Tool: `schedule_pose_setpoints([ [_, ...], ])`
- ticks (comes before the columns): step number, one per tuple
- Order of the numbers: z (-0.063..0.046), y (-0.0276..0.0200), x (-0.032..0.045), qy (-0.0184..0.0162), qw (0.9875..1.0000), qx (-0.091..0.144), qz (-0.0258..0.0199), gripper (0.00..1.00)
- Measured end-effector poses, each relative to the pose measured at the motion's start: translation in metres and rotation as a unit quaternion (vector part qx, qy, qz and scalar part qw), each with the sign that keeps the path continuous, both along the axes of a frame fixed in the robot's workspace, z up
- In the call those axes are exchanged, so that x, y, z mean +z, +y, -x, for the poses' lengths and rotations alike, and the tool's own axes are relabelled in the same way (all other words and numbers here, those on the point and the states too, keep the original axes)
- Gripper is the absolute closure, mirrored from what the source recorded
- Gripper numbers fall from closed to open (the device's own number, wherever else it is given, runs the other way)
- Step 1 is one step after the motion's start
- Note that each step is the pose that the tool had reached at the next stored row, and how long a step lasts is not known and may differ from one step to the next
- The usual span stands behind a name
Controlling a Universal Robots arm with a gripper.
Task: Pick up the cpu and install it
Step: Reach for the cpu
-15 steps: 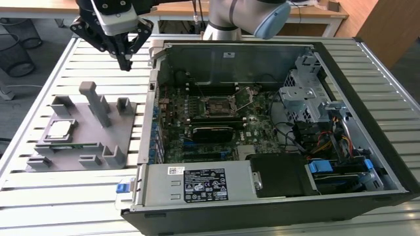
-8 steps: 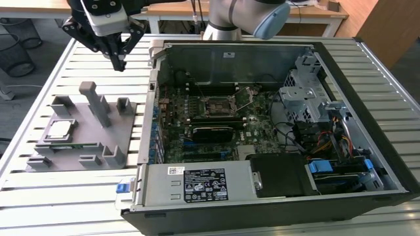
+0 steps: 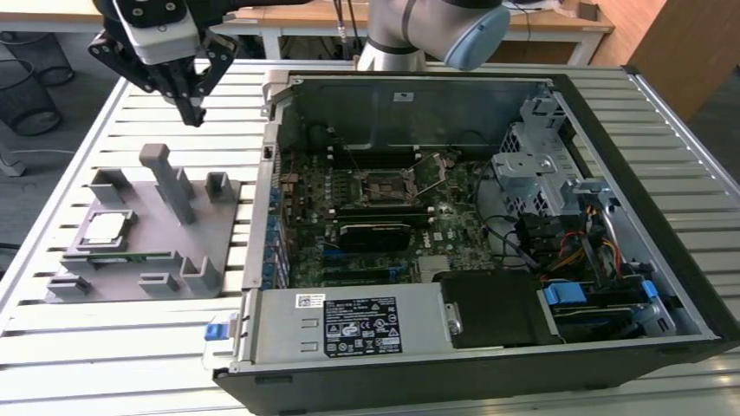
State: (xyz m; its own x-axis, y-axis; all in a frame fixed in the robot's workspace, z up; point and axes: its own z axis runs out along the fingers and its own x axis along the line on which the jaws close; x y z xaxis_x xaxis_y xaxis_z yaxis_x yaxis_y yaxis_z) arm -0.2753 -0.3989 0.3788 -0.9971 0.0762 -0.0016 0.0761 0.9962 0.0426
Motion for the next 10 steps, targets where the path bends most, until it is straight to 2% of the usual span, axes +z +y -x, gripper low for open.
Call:
schedule_pose_setpoints([
  [10,0.013,0.0000,-0.0015,0.0001,1.0000,0.000,0.0000,0.89],
])
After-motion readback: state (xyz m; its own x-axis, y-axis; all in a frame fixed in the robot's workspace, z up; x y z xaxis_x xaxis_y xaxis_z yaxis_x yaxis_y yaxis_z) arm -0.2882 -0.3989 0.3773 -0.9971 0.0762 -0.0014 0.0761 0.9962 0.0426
